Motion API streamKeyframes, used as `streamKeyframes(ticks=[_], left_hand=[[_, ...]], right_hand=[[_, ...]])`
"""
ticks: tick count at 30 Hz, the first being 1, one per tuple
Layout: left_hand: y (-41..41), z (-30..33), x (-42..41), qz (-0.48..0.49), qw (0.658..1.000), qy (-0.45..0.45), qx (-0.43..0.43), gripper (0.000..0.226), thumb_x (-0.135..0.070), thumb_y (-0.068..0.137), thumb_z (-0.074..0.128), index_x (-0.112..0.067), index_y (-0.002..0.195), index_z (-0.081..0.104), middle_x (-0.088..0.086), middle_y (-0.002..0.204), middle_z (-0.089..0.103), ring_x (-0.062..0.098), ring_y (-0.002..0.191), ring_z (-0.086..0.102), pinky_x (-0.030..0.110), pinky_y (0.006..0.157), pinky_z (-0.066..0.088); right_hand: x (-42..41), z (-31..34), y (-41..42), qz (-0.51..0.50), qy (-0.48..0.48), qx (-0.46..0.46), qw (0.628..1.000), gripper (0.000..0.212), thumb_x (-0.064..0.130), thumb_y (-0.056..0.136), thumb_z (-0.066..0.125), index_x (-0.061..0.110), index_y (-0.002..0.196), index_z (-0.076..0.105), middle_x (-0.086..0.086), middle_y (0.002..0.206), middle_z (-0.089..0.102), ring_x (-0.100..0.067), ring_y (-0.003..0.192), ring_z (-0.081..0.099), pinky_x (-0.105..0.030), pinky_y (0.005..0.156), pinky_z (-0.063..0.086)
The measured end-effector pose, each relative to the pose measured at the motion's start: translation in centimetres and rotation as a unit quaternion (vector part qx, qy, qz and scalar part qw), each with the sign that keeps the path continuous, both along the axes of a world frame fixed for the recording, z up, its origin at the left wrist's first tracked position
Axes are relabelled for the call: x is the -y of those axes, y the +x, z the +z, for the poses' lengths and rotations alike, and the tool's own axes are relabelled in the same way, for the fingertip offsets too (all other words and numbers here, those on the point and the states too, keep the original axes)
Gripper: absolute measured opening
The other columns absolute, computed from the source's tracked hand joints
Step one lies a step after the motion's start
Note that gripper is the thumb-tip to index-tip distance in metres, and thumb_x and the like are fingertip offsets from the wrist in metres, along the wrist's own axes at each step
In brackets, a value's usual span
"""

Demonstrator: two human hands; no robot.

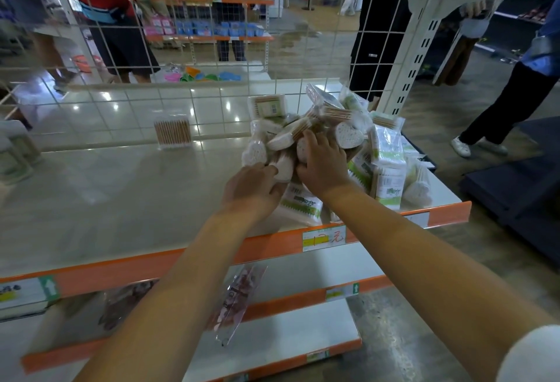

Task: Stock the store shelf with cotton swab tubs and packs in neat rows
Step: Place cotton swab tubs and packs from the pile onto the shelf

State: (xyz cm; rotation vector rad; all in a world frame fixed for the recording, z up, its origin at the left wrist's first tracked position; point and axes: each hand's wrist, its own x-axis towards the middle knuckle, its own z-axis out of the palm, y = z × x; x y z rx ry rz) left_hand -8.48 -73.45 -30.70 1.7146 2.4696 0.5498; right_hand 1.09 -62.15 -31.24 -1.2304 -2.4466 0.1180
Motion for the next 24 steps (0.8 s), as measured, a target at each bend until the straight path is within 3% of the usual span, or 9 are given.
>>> streamKeyframes(ticks=[8,12,17,21,24], left_hand=[[-0.2,0.5,0.6,-0.003,0.999,0.021,0.029,0.038,-0.032,0.091,0.047,-0.018,0.126,0.053,0.005,0.123,0.055,0.024,0.114,0.049,0.034,0.091,0.042],[-0.4,0.4,0.8,-0.001,0.999,0.032,0.036,0.04,-0.032,0.091,0.048,-0.019,0.129,0.052,0.003,0.126,0.055,0.023,0.117,0.049,0.032,0.093,0.04],[-0.5,0.3,1.1,-0.02,0.996,0.064,0.064,0.042,-0.029,0.09,0.051,-0.021,0.131,0.049,0.003,0.124,0.056,0.023,0.116,0.05,0.031,0.091,0.039],[-0.6,0.3,1.8,-0.065,0.984,0.136,0.1,0.048,-0.022,0.085,0.059,-0.02,0.132,0.047,0.002,0.126,0.053,0.021,0.119,0.044,0.026,0.089,0.035],[-0.7,0.4,2.5,-0.106,0.976,0.15,0.114,0.057,-0.019,0.082,0.065,-0.02,0.135,0.043,0.001,0.132,0.048,0.019,0.124,0.039,0.022,0.094,0.03]], right_hand=[[1.0,0.2,2.0,0.036,-0.048,-0.112,0.992,0.046,0.012,0.078,0.06,0.008,0.123,0.049,-0.013,0.127,0.045,-0.032,0.115,0.036,-0.036,0.091,0.033],[1.7,0.0,2.7,0.056,-0.041,-0.169,0.983,0.044,0.008,0.076,0.065,0.01,0.119,0.055,-0.011,0.123,0.047,-0.029,0.115,0.035,-0.024,0.086,0.027],[2.9,0.3,3.3,0.102,-0.008,-0.218,0.971,0.045,-0.007,0.065,0.066,0.004,0.108,0.062,-0.014,0.112,0.053,-0.033,0.109,0.043,-0.027,0.082,0.03],[4.6,1.2,3.6,0.088,-0.06,-0.272,0.956,0.043,-0.016,0.06,0.058,0.006,0.096,0.065,0.0,0.101,0.048,-0.024,0.104,0.043,-0.018,0.07,0.034],[6.1,1.4,3.5,0.135,-0.077,-0.308,0.939,0.039,-0.011,0.057,0.051,0.005,0.088,0.066,0.014,0.092,0.047,-0.023,0.098,0.05,-0.016,0.072,0.039]])
